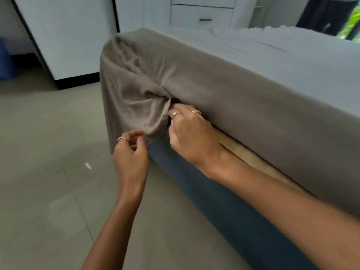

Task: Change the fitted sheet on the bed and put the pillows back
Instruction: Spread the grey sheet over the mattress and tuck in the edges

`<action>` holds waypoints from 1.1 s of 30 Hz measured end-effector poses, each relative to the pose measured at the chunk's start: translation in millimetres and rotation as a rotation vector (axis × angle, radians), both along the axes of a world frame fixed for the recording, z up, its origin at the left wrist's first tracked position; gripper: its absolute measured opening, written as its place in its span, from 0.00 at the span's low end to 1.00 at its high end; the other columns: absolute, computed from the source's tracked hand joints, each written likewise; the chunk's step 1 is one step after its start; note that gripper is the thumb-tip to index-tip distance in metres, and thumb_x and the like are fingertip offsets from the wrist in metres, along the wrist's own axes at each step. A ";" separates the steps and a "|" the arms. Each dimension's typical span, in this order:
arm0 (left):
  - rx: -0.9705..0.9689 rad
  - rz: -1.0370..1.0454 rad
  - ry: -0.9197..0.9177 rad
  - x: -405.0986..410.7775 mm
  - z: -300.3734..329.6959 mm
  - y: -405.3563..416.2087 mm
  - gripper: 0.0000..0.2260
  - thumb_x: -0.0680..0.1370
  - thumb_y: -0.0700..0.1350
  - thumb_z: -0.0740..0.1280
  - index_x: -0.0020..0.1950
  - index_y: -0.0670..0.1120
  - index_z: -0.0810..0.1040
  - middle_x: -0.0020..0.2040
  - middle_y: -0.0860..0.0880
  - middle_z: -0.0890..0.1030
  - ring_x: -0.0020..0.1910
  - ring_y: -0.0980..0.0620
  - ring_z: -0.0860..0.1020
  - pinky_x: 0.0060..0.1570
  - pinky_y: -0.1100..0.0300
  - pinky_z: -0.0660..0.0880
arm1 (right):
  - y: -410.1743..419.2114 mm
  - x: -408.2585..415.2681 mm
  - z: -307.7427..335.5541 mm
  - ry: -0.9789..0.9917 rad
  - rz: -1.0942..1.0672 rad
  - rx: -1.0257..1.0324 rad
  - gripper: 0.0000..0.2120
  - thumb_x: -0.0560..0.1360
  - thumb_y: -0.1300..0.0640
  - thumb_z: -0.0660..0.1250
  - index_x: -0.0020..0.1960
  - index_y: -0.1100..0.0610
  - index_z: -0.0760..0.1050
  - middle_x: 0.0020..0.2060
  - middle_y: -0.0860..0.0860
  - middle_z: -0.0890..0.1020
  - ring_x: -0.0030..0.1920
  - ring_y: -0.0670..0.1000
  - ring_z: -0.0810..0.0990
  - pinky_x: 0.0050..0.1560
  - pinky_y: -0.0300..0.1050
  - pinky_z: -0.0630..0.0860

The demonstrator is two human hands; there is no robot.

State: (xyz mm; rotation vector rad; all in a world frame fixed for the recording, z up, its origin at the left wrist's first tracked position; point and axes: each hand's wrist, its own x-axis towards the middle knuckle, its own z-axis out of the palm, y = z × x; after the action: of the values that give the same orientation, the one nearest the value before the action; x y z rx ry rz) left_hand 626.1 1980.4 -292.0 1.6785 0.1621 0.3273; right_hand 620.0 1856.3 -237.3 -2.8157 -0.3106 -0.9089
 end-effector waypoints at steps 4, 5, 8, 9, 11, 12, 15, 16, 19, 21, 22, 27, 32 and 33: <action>-0.236 -0.167 0.582 18.3 31.2 -19.7 0.29 0.78 0.66 0.55 0.36 0.42 0.78 0.25 0.46 0.78 0.21 0.53 0.76 0.23 0.65 0.70 | -8.6 -8.4 9.3 -0.040 -0.016 0.209 0.04 0.72 0.62 0.64 0.45 0.59 0.76 0.45 0.54 0.78 0.47 0.55 0.76 0.42 0.48 0.74; -0.270 -0.205 0.684 22.9 36.5 -22.4 0.31 0.76 0.69 0.55 0.32 0.44 0.76 0.23 0.47 0.76 0.20 0.54 0.74 0.23 0.66 0.68 | -10.7 -10.5 11.9 -0.032 0.024 0.234 0.04 0.73 0.62 0.63 0.45 0.59 0.76 0.44 0.54 0.78 0.47 0.55 0.76 0.43 0.48 0.74; -0.299 -0.250 0.808 31.6 43.9 -25.1 0.32 0.71 0.72 0.57 0.34 0.44 0.79 0.29 0.42 0.76 0.31 0.50 0.74 0.32 0.59 0.72 | -11.4 -15.9 11.6 0.006 0.118 0.208 0.06 0.73 0.62 0.63 0.47 0.60 0.78 0.46 0.55 0.79 0.48 0.56 0.77 0.49 0.48 0.75; -0.283 -0.225 0.801 35.7 44.1 -25.3 0.30 0.73 0.70 0.58 0.41 0.43 0.81 0.35 0.40 0.79 0.35 0.49 0.76 0.36 0.57 0.75 | -11.9 -14.7 10.2 0.029 0.123 0.221 0.07 0.73 0.63 0.64 0.48 0.60 0.79 0.47 0.55 0.79 0.48 0.56 0.78 0.50 0.48 0.75; -0.273 -0.092 0.642 46.3 52.7 -23.8 0.21 0.78 0.60 0.60 0.48 0.43 0.79 0.40 0.43 0.81 0.39 0.50 0.79 0.38 0.56 0.75 | -12.2 -11.8 10.7 0.087 0.099 0.263 0.08 0.73 0.63 0.64 0.49 0.60 0.79 0.48 0.55 0.80 0.48 0.56 0.78 0.50 0.48 0.75; -0.254 -0.002 0.511 54.4 57.9 -21.7 0.19 0.80 0.57 0.61 0.49 0.41 0.78 0.41 0.45 0.81 0.42 0.49 0.79 0.40 0.54 0.75 | -13.7 -10.6 10.3 0.114 0.092 0.267 0.09 0.72 0.63 0.63 0.49 0.60 0.80 0.48 0.55 0.80 0.48 0.56 0.78 0.50 0.48 0.74; -0.050 0.072 0.277 93.3 85.2 -13.0 0.22 0.80 0.54 0.62 0.56 0.34 0.73 0.49 0.38 0.78 0.52 0.41 0.77 0.53 0.45 0.73 | -12.9 -11.2 10.6 0.213 0.118 0.222 0.11 0.72 0.60 0.63 0.50 0.59 0.80 0.48 0.55 0.80 0.48 0.55 0.76 0.55 0.48 0.71; -0.078 0.030 0.291 109.5 95.2 -11.4 0.22 0.80 0.56 0.61 0.61 0.38 0.73 0.56 0.40 0.78 0.57 0.45 0.76 0.60 0.46 0.72 | -12.1 -10.7 12.3 0.250 0.126 0.211 0.11 0.72 0.59 0.62 0.50 0.58 0.80 0.49 0.54 0.80 0.49 0.55 0.76 0.57 0.48 0.70; -0.509 0.107 0.556 152.1 129.9 -12.5 0.21 0.80 0.60 0.60 0.66 0.49 0.71 0.64 0.51 0.76 0.63 0.52 0.75 0.66 0.51 0.70 | -14.8 -7.7 18.8 0.364 0.122 0.207 0.12 0.73 0.58 0.60 0.51 0.57 0.80 0.50 0.53 0.80 0.50 0.54 0.76 0.59 0.48 0.69; -0.843 0.176 0.727 176.1 149.3 -12.3 0.23 0.80 0.61 0.57 0.67 0.48 0.74 0.63 0.48 0.78 0.62 0.47 0.76 0.66 0.47 0.70 | -16.2 -6.0 28.2 0.481 0.112 0.200 0.14 0.68 0.56 0.62 0.50 0.56 0.81 0.51 0.51 0.79 0.50 0.52 0.76 0.59 0.46 0.68; -0.892 0.186 0.763 185.4 155.9 -11.7 0.24 0.80 0.62 0.56 0.68 0.48 0.74 0.64 0.47 0.78 0.63 0.45 0.75 0.67 0.45 0.68 | -17.0 -5.5 35.2 0.575 0.121 0.211 0.15 0.66 0.54 0.62 0.50 0.55 0.81 0.51 0.49 0.78 0.51 0.50 0.75 0.58 0.45 0.68; -0.911 0.222 0.919 222.0 191.8 -15.0 0.31 0.75 0.70 0.57 0.66 0.48 0.75 0.65 0.44 0.77 0.65 0.43 0.73 0.66 0.42 0.67 | -22.7 3.1 74.6 0.911 0.092 0.355 0.10 0.64 0.47 0.65 0.45 0.44 0.76 0.51 0.41 0.75 0.47 0.41 0.77 0.48 0.35 0.69; -0.716 -0.107 1.075 232.2 205.4 2.3 0.22 0.72 0.64 0.68 0.56 0.49 0.80 0.49 0.44 0.85 0.55 0.45 0.79 0.58 0.46 0.73 | -24.5 28.9 94.0 0.948 0.061 0.382 0.09 0.78 0.46 0.52 0.50 0.42 0.71 0.55 0.28 0.67 0.62 0.44 0.72 0.63 0.31 0.59; -0.626 -0.122 1.074 237.7 202.6 8.3 0.18 0.72 0.61 0.70 0.55 0.49 0.80 0.48 0.46 0.85 0.53 0.47 0.80 0.55 0.50 0.74 | -22.3 35.2 100.3 0.900 0.035 0.343 0.06 0.76 0.46 0.57 0.47 0.42 0.72 0.54 0.30 0.70 0.61 0.44 0.72 0.65 0.34 0.58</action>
State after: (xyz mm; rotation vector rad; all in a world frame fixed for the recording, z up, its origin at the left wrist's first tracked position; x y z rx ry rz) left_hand 863.9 1988.7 -89.5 1.0727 0.8550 -0.6924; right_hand 655.3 1834.0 -137.0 -2.5536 -0.0591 0.3289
